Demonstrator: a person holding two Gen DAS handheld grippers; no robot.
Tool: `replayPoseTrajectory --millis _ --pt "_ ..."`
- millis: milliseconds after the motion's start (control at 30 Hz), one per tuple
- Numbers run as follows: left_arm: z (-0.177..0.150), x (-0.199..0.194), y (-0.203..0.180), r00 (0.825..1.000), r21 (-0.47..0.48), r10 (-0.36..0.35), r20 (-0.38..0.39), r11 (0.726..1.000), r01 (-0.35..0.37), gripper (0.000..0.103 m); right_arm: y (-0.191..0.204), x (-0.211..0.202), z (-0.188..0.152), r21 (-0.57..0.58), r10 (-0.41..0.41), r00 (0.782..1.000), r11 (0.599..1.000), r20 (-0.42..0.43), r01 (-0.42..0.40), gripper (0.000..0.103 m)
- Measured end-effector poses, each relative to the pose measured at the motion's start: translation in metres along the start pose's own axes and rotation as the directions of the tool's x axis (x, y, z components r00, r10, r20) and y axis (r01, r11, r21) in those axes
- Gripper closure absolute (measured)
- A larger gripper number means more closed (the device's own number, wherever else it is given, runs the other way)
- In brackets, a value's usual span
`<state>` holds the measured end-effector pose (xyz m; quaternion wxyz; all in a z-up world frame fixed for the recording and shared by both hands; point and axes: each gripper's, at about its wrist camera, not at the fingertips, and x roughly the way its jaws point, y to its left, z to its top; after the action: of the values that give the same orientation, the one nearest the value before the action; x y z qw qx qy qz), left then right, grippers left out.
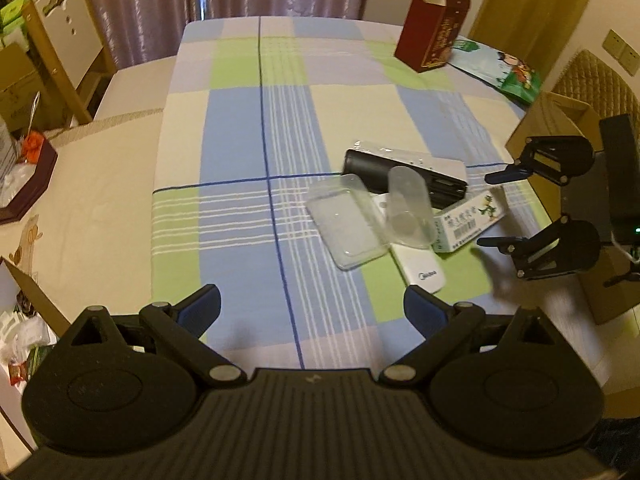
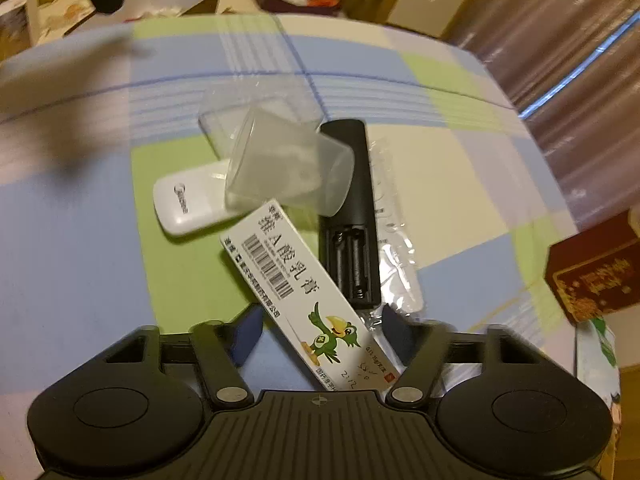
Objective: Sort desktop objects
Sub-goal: 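Grasp the white ointment box with the right gripper while the left gripper grasps the clear plastic tray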
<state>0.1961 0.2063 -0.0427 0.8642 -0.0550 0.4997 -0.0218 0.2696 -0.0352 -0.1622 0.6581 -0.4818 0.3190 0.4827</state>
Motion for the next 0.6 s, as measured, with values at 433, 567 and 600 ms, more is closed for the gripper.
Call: replayPoseTrajectory --millis 433,567,600 --pt "0.044 0.063 0.003 1.000 -0.061 -0.020 -0.020 0.998 0.019 0.013 -0.021 -0.011 -0.040 0.665 0.201 0.972 0.743 -0.121 -0.070 0.064" --pt "0.068 0.093 -0.006 0.999 -0.062 -0.035 -0.015 0.997 0.034 0.016 -0.016 -0.017 -0.057 0.763 0.185 0.979 0.645 -0.085 -0.055 0.064" --pt "0.073 0.101 -0.009 0.999 -0.058 -0.033 -0.023 0.998 0.031 0.018 -0.015 -0.016 -0.061 0.776 0.179 0.980 0.629 -0.083 -0.049 0.064"
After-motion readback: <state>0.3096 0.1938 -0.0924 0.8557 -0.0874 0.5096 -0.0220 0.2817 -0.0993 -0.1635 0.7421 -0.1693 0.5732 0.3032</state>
